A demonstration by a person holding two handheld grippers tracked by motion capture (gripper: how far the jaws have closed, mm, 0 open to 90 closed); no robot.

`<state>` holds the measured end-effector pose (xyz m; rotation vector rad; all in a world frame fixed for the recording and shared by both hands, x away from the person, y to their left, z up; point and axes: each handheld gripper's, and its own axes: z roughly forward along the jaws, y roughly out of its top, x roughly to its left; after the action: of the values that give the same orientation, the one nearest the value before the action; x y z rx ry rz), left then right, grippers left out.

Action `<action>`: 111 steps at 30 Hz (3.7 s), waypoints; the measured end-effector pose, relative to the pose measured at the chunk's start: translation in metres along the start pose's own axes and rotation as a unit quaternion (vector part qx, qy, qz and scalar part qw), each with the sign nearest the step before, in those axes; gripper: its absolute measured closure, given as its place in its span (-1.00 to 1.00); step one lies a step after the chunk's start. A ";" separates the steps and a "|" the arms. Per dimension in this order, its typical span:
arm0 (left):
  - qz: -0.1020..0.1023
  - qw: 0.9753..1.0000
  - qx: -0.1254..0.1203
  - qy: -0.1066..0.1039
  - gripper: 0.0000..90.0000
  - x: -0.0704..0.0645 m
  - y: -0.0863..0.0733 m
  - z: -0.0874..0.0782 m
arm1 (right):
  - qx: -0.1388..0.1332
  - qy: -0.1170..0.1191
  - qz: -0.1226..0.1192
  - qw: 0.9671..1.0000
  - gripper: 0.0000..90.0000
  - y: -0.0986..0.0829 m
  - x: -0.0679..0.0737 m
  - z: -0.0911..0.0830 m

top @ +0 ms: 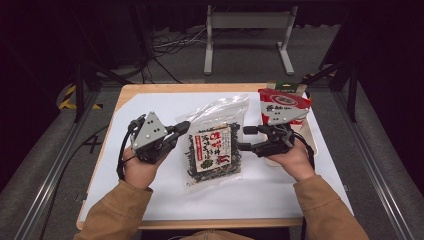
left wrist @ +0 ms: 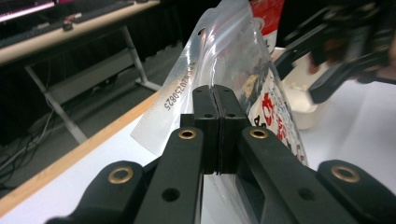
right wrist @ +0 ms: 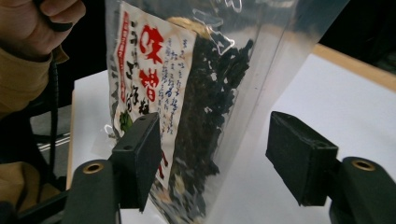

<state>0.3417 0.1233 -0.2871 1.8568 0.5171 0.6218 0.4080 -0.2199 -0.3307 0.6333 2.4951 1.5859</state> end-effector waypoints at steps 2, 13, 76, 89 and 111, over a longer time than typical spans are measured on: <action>0.006 1.000 -0.003 -0.003 1.00 -0.003 0.001 -0.001 | -0.003 0.023 0.009 1.000 -0.25 0.002 -0.004 0.008; -0.001 1.000 -0.012 -0.016 0.99 -0.004 0.003 -0.005 | -0.005 0.067 0.017 0.998 0.31 0.008 -0.003 0.008; -0.109 0.993 -0.016 -0.047 0.44 0.048 -0.040 -0.022 | -0.054 -0.064 -0.055 0.995 0.71 0.040 0.020 -0.114; -0.114 0.992 -0.002 -0.048 0.35 0.050 -0.045 -0.020 | -0.063 -0.108 -0.068 0.990 0.71 0.042 0.018 -0.134; -0.117 0.992 0.004 -0.049 0.27 0.050 -0.048 -0.020 | -0.052 -0.195 -0.083 0.976 0.71 0.031 0.011 -0.155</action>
<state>0.3648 0.1851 -0.3171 1.7911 0.6622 0.3698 0.3576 -0.3337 -0.2327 0.6328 2.1065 1.3678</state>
